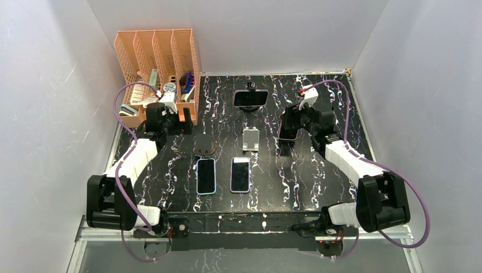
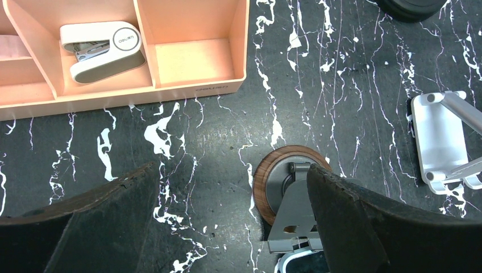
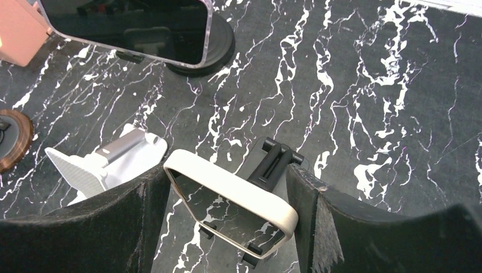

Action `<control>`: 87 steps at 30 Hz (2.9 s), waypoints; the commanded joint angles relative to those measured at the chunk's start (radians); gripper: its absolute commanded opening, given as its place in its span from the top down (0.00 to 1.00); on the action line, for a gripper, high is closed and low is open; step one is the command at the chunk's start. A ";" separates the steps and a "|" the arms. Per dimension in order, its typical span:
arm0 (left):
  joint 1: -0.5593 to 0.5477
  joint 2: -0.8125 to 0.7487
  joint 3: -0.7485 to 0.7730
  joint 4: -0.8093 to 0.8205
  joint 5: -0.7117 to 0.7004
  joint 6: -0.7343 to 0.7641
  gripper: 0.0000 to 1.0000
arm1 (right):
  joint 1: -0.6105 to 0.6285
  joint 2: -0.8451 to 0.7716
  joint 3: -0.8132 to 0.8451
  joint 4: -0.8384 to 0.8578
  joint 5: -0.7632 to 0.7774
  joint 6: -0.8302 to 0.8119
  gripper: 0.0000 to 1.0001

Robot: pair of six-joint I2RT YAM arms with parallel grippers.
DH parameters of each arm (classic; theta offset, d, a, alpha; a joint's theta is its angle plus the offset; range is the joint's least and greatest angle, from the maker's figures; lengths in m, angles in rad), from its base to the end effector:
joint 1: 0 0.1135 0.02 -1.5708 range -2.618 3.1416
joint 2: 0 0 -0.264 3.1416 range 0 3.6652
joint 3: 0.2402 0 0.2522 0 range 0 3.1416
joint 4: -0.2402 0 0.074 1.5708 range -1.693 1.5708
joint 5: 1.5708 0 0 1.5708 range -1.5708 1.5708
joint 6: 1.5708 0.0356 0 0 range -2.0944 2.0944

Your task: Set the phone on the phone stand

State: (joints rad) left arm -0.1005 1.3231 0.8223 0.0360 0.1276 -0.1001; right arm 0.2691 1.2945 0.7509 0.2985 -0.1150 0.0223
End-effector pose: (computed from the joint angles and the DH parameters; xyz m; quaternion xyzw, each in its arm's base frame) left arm 0.2947 -0.0343 0.2555 0.0337 0.8492 -0.1065 0.5161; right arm 0.2831 0.0823 0.2656 -0.1320 0.7766 0.1340 0.6013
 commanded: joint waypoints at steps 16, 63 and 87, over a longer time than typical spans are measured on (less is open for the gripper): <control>-0.008 0.027 0.026 -0.016 0.003 0.014 0.02 | -0.008 0.086 0.010 0.099 0.005 -0.003 0.27; -0.008 -0.012 0.032 -0.025 -0.003 0.019 0.02 | -0.013 -0.049 -0.001 0.043 0.083 0.086 0.01; -0.018 -0.147 0.032 -0.064 -0.006 0.015 0.02 | 0.722 -0.086 0.192 -0.503 0.637 0.400 0.01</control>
State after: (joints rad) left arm -0.1081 1.2240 0.8295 0.0055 0.1272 -0.0895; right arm 0.9264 1.1313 0.8738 -0.1043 0.4088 0.2581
